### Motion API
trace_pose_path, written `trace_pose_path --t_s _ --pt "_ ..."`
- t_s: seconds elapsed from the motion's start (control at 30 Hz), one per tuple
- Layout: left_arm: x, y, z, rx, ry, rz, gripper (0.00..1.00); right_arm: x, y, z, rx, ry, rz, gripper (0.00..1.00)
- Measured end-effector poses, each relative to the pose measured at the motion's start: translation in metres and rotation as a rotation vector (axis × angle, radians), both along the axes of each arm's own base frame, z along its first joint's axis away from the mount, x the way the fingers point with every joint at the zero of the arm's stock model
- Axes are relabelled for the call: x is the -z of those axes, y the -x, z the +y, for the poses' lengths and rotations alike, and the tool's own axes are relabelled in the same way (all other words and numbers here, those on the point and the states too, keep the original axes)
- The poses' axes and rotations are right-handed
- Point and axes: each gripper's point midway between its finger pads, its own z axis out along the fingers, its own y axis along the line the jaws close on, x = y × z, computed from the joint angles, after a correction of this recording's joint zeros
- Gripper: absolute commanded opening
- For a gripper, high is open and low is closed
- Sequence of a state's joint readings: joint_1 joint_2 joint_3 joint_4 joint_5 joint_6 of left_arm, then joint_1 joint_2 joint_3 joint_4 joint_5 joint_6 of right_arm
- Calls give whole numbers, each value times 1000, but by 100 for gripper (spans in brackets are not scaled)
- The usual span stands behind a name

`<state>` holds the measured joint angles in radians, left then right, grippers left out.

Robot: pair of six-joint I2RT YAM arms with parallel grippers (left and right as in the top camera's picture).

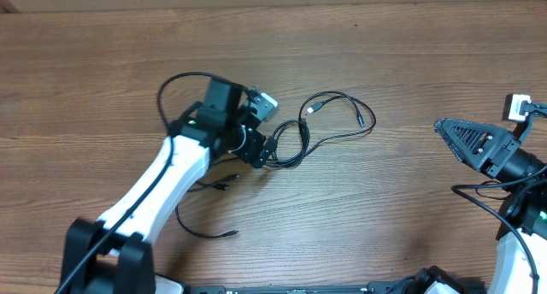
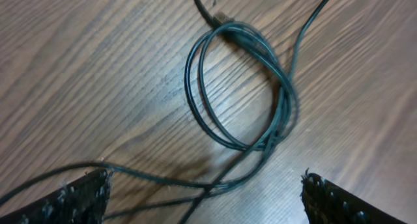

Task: Untangle cables
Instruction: 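Grasp the black cable bundle with the left gripper and lift it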

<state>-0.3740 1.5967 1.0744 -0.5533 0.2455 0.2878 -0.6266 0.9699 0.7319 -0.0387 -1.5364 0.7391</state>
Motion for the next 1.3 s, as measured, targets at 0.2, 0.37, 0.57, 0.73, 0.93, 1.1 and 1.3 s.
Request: trace_pose_path --t_s 0.2,0.37,0.57,0.73,0.93,1.1,1.3 --pt "59 -17 -13 61 -183 -43 99 0 0 0 0 0 -1 100" --pt "65 -37 -23 52 -225 -138 100 0 0 0 0 0 0 100" --pt "67 -53 -28 35 -218 -198 100 0 0 0 0 5 -6 100" --pt "85 -52 -33 47 -205 -164 98 0 0 0 0 11 -15 100" --pt "87 -57 -41 56 -175 -170 69 0 0 0 0 12 -16 98" --pt "89 -57 -44 62 -164 -171 68 0 0 0 0 14 -19 97" --pt "92 -46 -59 121 -86 -127 50 0 0 0 0 14 -19 97"
